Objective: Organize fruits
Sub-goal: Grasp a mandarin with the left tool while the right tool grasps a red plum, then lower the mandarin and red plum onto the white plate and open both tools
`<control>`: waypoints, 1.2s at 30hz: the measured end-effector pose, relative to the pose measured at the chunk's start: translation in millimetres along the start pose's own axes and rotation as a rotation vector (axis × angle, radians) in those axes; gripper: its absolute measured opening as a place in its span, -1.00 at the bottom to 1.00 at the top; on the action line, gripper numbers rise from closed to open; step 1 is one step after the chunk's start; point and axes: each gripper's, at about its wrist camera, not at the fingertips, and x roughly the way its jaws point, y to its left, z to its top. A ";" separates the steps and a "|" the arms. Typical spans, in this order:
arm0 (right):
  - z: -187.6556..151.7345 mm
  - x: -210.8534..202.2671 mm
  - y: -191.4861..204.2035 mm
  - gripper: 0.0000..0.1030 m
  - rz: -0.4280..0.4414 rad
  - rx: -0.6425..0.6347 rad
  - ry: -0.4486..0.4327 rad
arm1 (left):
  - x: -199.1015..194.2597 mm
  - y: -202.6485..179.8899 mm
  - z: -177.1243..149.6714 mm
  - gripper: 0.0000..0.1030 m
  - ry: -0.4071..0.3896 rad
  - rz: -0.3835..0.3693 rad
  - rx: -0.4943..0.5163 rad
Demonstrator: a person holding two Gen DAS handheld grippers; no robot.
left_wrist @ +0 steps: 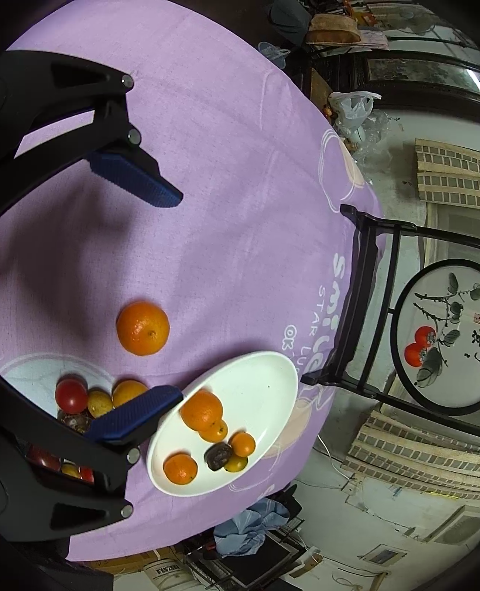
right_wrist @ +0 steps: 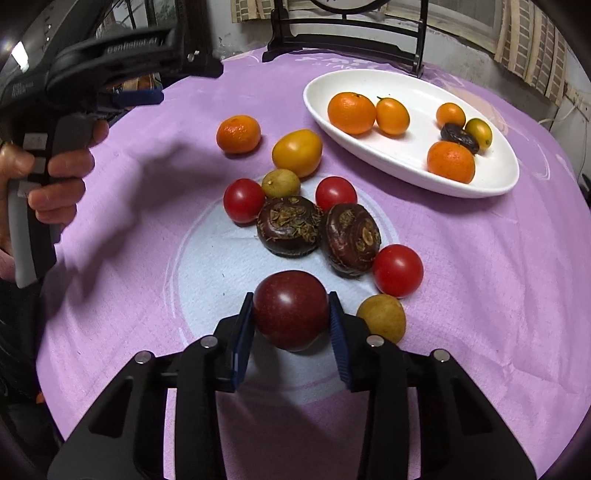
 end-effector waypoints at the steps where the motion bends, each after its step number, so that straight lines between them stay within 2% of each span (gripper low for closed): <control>1: 0.7 -1.3 -1.5 -0.25 0.007 0.007 -0.007 | 1.2 0.0 -0.4 0.92 0.005 0.004 0.002; 5: 6.3 -18.1 -14.5 -0.25 0.087 0.079 -0.083 | 12.2 -3.8 -4.4 0.91 0.047 0.038 0.055; 8: 9.2 -24.8 -28.7 -0.25 0.109 0.153 -0.118 | 20.6 -12.0 -10.6 0.89 0.072 0.054 0.132; 10: 9.3 -24.8 -35.1 -0.25 0.096 0.185 -0.118 | 24.5 -19.3 -15.0 0.82 0.073 0.064 0.180; 15: 8.2 -19.0 -33.9 -0.25 0.104 0.188 -0.087 | 38.7 -30.2 -25.2 0.42 0.117 0.046 0.256; 18: 8.4 -19.3 -30.2 -0.26 0.098 0.177 -0.086 | 45.6 -31.5 -28.8 0.32 0.136 0.045 0.271; 23: 6.7 -23.8 -29.8 -0.26 0.098 0.172 -0.097 | 49.9 -34.9 -31.3 0.29 0.135 0.033 0.281; 30: 6.1 -26.3 -28.7 -0.26 0.103 0.164 -0.106 | 59.1 -40.7 -35.4 -0.13 0.158 0.020 0.313; 36: 6.6 -30.5 -34.1 -0.26 0.122 0.176 -0.129 | 55.1 -35.7 -31.1 -0.15 0.158 0.003 0.276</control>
